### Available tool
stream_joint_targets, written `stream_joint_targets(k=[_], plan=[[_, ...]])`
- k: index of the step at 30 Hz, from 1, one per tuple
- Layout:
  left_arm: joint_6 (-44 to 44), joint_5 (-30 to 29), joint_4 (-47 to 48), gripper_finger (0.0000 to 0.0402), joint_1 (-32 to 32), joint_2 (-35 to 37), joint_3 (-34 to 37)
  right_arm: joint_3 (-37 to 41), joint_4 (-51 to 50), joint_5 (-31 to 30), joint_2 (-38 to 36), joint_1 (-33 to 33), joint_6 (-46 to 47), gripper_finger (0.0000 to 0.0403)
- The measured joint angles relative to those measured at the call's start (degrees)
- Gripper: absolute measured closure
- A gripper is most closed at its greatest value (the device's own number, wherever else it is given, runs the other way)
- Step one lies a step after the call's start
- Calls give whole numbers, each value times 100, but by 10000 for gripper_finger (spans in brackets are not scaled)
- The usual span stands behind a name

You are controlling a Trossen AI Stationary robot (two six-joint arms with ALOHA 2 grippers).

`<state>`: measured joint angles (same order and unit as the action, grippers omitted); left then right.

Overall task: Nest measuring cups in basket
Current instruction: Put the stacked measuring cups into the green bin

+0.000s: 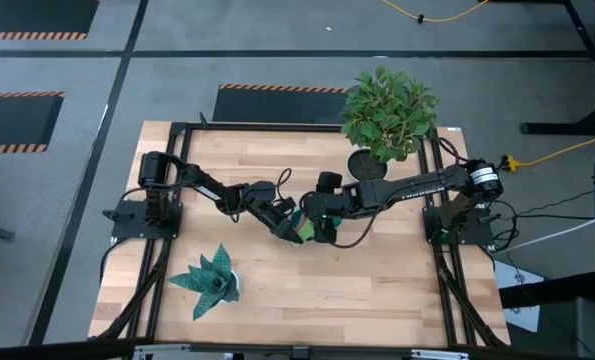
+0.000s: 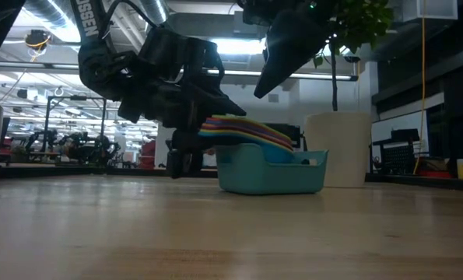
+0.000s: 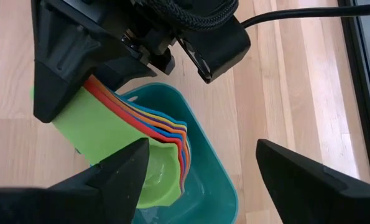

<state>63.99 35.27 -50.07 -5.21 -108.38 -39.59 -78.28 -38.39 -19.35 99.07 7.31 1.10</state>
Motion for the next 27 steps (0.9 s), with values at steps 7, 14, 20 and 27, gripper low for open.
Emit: stream_joint_targets(k=[7,14,20,27], plan=[[-2,-3,3,252,1,0,0,0,0,0,0,0,5,103],[2,-7,5,253,2,0,0,0,2,0,-1,0,5,103],[40,-131,-13,253,2,0,0,0,2,0,-2,0,-6,103],[30,70,10,253,11,-2,0,0,4,0,-2,0,4,103]])
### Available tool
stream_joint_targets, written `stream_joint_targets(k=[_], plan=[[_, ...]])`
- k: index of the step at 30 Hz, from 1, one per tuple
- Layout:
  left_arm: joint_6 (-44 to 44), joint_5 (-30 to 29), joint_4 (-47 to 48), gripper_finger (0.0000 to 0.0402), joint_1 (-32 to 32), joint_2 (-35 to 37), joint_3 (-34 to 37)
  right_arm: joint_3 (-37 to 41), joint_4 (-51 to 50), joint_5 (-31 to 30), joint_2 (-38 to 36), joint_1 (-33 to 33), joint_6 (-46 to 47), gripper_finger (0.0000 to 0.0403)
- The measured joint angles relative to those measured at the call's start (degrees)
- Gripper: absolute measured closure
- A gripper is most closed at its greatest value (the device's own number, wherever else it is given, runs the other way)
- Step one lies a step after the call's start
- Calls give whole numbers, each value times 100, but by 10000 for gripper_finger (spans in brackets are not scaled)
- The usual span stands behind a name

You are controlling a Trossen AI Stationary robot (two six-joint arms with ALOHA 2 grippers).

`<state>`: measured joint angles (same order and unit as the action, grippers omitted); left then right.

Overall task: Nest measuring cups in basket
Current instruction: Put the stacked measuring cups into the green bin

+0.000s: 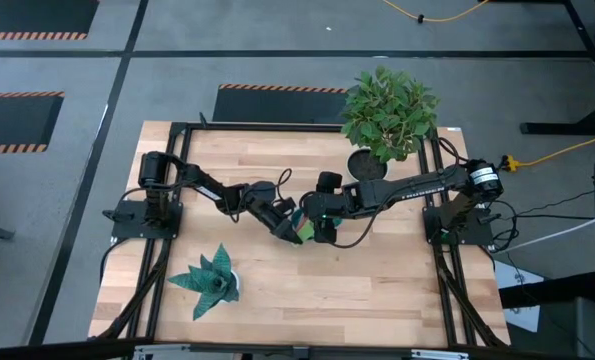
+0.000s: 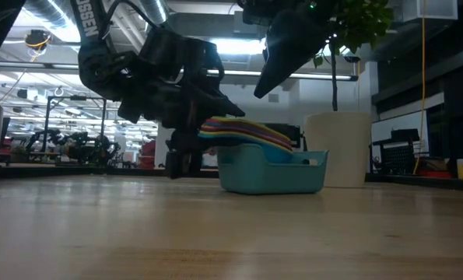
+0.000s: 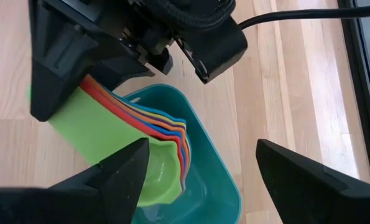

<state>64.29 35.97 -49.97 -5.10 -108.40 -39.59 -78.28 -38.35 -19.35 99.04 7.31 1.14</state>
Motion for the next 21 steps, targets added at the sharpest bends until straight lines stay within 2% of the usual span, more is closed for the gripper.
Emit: stream_joint_targets(k=[6,11,21], plan=[[557,260,-35,240,-92,2,0,0,0,0,0,0,3,103],[575,441,-36,216,-170,4,0,0,0,0,0,0,3,103],[584,557,55,128,-173,13,0,0,0,0,0,0,3,103]])
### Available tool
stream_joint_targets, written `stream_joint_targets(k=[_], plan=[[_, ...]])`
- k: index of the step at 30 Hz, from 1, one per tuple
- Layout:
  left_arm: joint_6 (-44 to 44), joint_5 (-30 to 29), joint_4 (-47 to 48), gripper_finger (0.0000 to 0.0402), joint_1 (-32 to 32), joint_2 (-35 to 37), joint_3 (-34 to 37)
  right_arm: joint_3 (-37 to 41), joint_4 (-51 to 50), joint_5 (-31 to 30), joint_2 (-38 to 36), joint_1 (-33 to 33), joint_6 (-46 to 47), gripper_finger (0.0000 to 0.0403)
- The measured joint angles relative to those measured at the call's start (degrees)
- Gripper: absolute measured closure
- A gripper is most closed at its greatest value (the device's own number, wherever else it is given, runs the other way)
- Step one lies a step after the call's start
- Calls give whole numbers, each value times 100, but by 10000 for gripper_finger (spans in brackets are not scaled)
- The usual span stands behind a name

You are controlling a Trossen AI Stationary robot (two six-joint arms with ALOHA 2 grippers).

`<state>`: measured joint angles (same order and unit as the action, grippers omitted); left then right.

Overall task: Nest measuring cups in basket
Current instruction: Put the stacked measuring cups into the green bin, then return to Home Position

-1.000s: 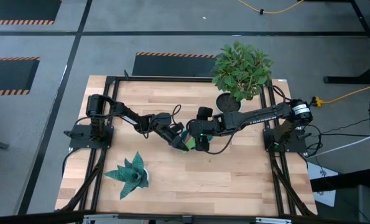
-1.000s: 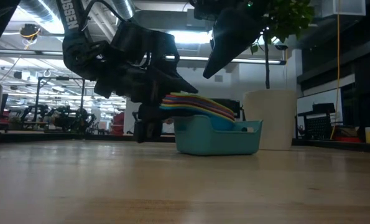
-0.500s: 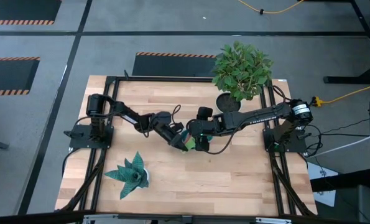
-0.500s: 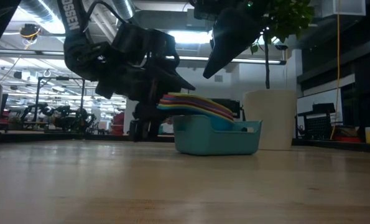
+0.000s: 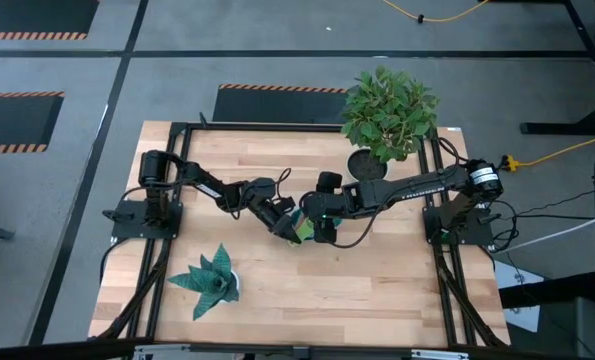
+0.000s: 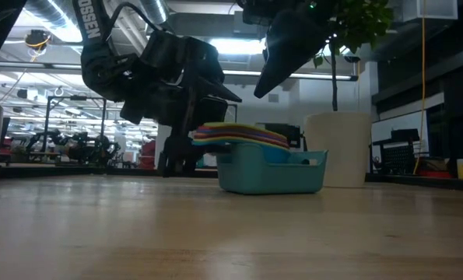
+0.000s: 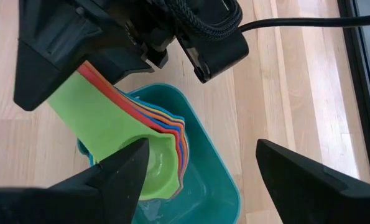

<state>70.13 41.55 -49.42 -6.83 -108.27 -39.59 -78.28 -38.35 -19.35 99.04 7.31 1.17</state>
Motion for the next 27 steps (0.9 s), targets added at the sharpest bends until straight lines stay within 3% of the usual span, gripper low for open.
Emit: stream_joint_targets(k=[10,27], plan=[[-167,309,48,79,-127,0,0,0,0,0,0,0,1,103],[-806,979,532,75,-628,2,-2,0,0,0,0,-2,-6,103]])
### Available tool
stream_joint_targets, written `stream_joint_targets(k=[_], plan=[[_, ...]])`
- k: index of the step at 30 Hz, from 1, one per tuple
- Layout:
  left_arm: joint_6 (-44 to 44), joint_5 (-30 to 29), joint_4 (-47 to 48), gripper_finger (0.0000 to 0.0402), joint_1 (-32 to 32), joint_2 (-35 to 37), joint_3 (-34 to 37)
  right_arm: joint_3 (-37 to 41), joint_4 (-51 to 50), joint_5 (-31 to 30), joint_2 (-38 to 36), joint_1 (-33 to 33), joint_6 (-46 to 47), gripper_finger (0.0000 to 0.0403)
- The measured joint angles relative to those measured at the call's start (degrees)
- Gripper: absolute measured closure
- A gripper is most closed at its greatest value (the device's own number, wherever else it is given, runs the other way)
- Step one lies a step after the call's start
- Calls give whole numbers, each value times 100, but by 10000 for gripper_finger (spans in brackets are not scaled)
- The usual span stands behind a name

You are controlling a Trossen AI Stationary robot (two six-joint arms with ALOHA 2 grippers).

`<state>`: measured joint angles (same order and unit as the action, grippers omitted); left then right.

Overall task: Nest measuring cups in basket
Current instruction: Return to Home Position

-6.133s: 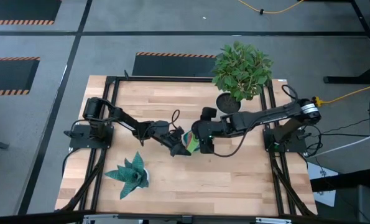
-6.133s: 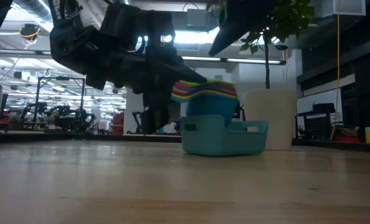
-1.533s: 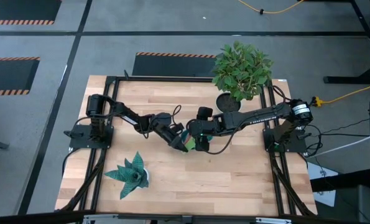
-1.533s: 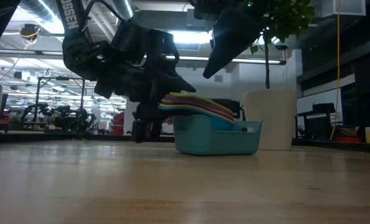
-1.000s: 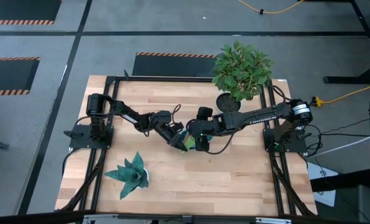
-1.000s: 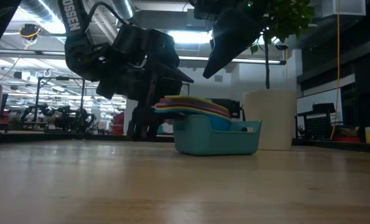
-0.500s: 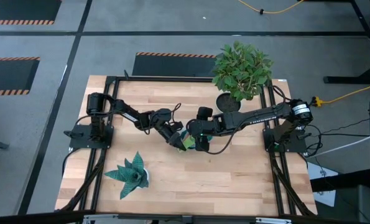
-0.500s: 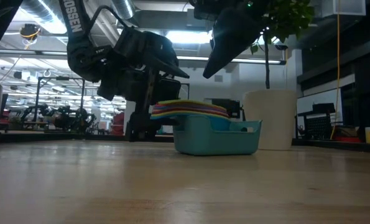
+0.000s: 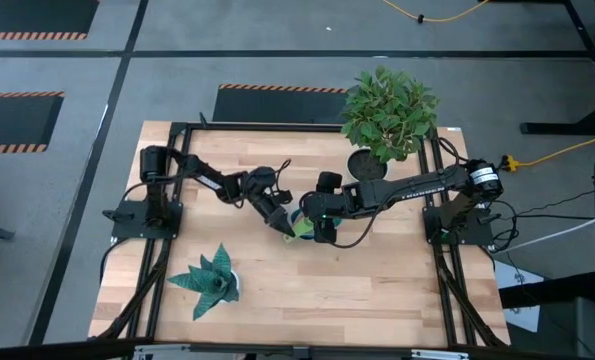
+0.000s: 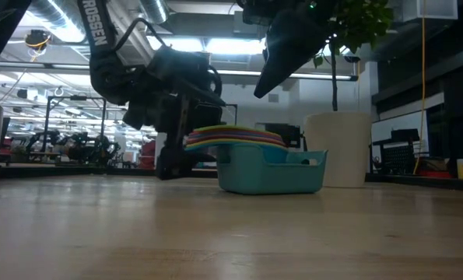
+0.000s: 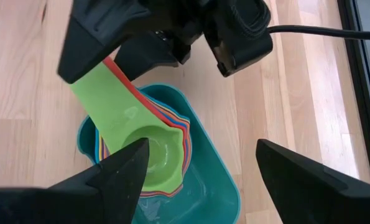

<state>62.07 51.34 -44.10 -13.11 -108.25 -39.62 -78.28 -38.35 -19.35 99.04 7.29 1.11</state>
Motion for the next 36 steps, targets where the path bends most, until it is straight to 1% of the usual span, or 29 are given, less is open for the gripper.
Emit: stream_joint_targets(k=[3,11,19,22,26,28,29,32,36], plan=[[-126,94,21,77,-107,0,0,0,2,0,0,2,6,103],[-855,419,122,76,-509,0,0,0,124,0,0,2,-7,103],[-1198,1027,113,74,-1059,89,2,0,140,2,0,2,6,103],[-1311,1016,120,77,-1258,223,2,0,142,0,0,0,-7,103],[-1181,958,108,77,-1497,310,2,0,142,0,0,1,-3,103],[-1170,742,123,78,-1586,310,2,0,142,0,0,1,-5,103],[-1170,534,115,78,-1620,310,2,0,143,0,0,0,6,103],[-1163,-349,118,78,-1643,310,2,0,142,0,0,1,-7,103],[-1163,-1698,118,78,-1634,308,2,0,142,0,0,2,1,103]])
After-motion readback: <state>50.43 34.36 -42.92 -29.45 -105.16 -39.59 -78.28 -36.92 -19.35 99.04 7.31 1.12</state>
